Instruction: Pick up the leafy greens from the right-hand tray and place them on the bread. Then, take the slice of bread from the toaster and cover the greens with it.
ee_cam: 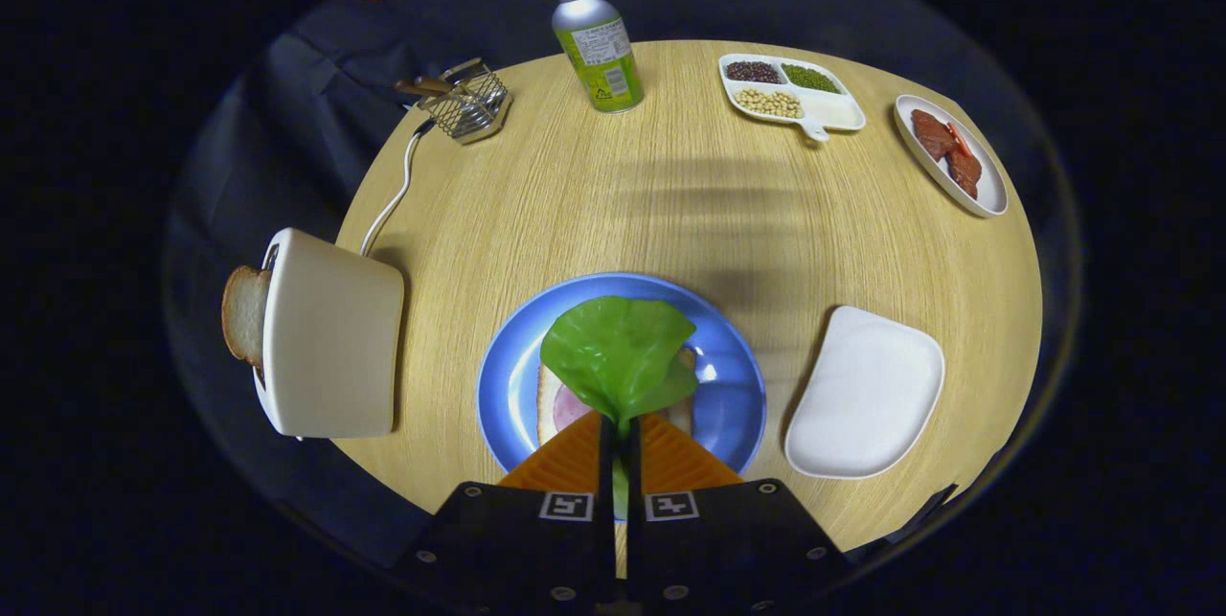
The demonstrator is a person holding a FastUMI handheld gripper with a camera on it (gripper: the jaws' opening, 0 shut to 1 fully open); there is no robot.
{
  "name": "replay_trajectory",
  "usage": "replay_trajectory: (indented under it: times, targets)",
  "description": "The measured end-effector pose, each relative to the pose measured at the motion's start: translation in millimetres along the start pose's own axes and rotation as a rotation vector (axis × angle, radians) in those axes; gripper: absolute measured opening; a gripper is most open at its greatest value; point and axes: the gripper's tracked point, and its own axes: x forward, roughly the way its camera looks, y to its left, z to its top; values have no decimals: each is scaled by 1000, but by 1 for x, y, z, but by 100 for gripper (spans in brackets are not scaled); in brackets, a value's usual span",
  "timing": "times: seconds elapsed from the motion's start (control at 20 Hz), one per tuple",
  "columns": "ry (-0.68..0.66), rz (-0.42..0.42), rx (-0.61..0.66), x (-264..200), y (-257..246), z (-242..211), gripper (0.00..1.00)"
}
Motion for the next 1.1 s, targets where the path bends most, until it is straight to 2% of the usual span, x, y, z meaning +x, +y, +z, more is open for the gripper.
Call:
replay_trajectory:
  times: [0.2,0.35,0.5,0.65,0.8,0.95,1.1]
  targets:
    - [54,26,14,6,12,-5,10]
    - [42,10,1,6,12,1,10]
    - [36,-38,-3,9,4,5,27]
    - [28,-60,-2,7,3,7,32]
    - [20,-66,-2,2,7,9,45]
    - [29,-89,0,-4,11,9,51]
    - [5,-58,-24,-21,36,18,54]
